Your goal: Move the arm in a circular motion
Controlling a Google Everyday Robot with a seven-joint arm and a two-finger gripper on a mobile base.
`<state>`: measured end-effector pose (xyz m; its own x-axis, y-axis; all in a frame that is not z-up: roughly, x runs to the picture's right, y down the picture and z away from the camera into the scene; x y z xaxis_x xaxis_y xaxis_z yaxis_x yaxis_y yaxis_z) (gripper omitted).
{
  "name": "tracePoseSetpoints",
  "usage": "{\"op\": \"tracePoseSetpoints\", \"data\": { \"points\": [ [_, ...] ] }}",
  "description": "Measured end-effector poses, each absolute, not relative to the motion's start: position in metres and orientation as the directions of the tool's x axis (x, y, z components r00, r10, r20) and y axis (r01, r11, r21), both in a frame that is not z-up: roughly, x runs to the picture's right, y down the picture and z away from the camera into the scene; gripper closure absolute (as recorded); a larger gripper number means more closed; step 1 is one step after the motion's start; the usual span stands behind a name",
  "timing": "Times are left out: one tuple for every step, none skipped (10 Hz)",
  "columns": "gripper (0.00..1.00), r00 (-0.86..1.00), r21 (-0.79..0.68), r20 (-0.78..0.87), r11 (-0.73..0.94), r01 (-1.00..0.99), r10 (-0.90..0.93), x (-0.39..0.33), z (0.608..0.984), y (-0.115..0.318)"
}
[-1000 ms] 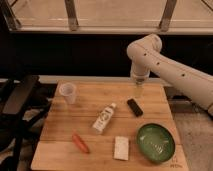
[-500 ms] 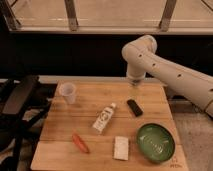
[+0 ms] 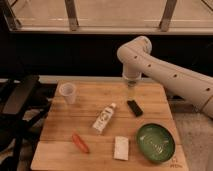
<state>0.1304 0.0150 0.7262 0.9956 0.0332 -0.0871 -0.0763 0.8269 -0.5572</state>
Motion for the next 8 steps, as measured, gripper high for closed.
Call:
{"op": "tracePoseSetpoints", "data": {
  "points": [
    [0.35,0.996,-0.557,-0.084,0.827,-0.073,0.031,0.129,0.726,0.014],
    [0.35,0.997,-0.558,-0.078,0.827,-0.060,0.020,0.129,0.727,0.015],
    [0.35,0.999,-0.574,-0.040,0.819,-0.006,-0.021,0.122,0.726,0.023],
    [0.35,0.998,-0.594,0.005,0.803,0.050,-0.058,0.110,0.725,0.035],
    [0.35,0.995,-0.612,0.046,0.785,0.095,-0.085,0.097,0.723,0.047],
    [0.35,0.988,-0.633,0.106,0.759,0.152,-0.110,0.081,0.717,0.067],
    [0.35,0.984,-0.640,0.136,0.748,0.177,-0.117,0.075,0.709,0.079],
    [0.35,0.980,-0.643,0.153,0.741,0.194,-0.125,0.073,0.704,0.087]
  ]
}}
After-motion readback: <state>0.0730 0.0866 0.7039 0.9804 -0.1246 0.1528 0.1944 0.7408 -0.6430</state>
